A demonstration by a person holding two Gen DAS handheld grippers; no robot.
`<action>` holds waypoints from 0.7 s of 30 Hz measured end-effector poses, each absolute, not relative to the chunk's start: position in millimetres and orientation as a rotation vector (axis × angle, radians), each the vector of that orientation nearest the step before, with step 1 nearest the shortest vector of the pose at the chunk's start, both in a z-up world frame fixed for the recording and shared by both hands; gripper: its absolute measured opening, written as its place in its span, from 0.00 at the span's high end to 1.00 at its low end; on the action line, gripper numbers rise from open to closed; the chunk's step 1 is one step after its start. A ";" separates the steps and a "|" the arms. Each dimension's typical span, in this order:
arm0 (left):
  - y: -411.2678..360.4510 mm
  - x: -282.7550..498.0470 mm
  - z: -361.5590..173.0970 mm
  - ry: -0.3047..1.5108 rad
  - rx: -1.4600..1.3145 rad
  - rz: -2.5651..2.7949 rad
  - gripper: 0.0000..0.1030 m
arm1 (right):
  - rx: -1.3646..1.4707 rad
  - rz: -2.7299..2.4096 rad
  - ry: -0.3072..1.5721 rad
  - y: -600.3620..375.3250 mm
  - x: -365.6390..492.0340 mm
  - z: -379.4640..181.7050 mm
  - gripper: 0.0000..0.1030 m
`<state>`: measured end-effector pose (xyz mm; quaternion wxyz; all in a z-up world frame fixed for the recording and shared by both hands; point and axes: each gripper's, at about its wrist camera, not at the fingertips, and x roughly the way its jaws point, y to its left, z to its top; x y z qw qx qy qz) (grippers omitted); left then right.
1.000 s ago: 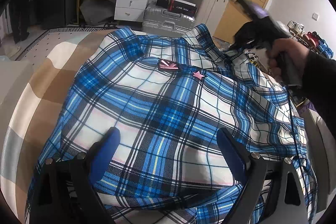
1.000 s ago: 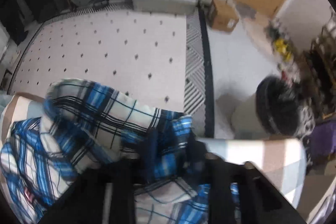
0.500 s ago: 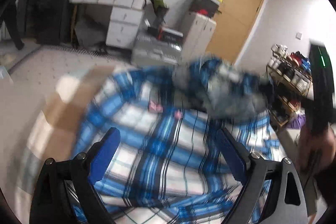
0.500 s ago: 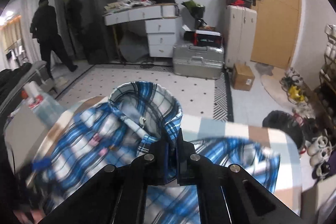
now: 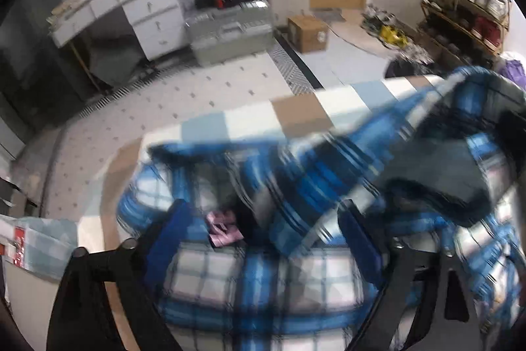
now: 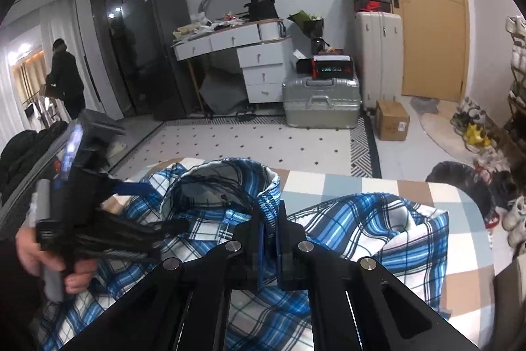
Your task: Fold large clothes
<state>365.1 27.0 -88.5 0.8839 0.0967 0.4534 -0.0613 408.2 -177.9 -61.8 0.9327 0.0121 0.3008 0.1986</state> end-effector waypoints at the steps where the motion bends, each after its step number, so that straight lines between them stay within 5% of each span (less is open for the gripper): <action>1: 28.1 368.9 -90.0 0.945 0.207 -0.122 0.47 | 0.028 0.412 0.613 -178.2 408.5 -62.4 0.95; 2: 30.2 371.2 -92.1 0.963 0.207 -0.119 0.78 | 0.029 0.414 0.614 -178.5 408.5 -62.8 0.95; 3: 32.0 371.4 -93.3 0.988 0.200 -0.122 0.98 | 0.030 0.412 0.617 -178.8 408.4 -62.4 0.95; 14: 21.6 261.5 -41.2 0.816 0.235 -0.199 0.98 | 0.108 0.438 0.550 -191.4 337.2 -28.4 0.95; 21: 5.5 199.9 -64.7 0.823 0.249 -0.248 0.98 | 0.157 0.403 0.646 -197.2 274.0 -55.8 0.94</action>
